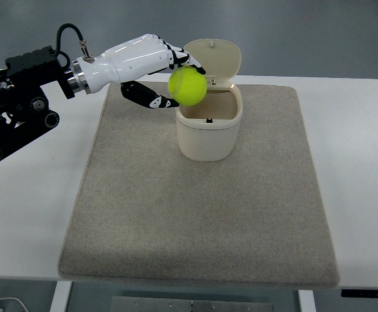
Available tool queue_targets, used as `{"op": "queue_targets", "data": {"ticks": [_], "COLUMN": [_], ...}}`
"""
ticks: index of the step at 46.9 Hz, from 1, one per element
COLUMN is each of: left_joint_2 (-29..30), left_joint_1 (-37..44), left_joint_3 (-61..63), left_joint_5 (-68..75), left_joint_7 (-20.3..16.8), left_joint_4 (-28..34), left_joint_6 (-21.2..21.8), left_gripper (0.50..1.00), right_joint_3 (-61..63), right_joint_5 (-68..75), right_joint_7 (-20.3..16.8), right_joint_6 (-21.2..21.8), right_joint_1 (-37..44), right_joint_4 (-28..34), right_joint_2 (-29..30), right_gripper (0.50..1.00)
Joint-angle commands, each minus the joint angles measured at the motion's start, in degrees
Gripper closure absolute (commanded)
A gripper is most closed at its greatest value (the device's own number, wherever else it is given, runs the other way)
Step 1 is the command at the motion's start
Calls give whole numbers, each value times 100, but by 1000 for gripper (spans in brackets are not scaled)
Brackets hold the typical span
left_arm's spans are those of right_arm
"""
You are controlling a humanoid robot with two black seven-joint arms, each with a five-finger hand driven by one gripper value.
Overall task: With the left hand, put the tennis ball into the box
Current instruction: 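Lift the ball with the left hand and carry it over the cream bin's opening, then open the left hand to drop the ball into the bin, then withdraw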
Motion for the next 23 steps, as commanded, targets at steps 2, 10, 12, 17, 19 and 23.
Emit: {"op": "queue_targets", "data": {"ticks": [2,10,12,17,19,23], "left_joint_2": [-68,-68,-68,-94,-94,-94], "left_joint_1": [-10,-1,-1,-1,-1,-1], "left_joint_3": [-1,-1,-1,-1,-1,-1], "left_joint_5": [52,52,52,43,43,43], "left_joint_7": [1,1,1,1,1,1], "left_joint_4": [47,65,65,65,65,73], "left_joint_6": [7,7,7,7,7,7], "left_gripper": [830,765,733,724,699,692], "right_joint_3": [3,3,3,-6,3,3], "right_joint_5": [0,0,0,0,0,0], "right_joint_7": [0,0,0,0,0,0], "right_joint_6": [-2,-2,-2,6,-3,6], "right_joint_1": [1,1,1,1,1,1], "right_joint_4": [-3,-3,-3,-3,-3,-3], "right_joint_2": [0,0,0,0,0,0], "right_gripper": [562,562,562,562,562,560]}}
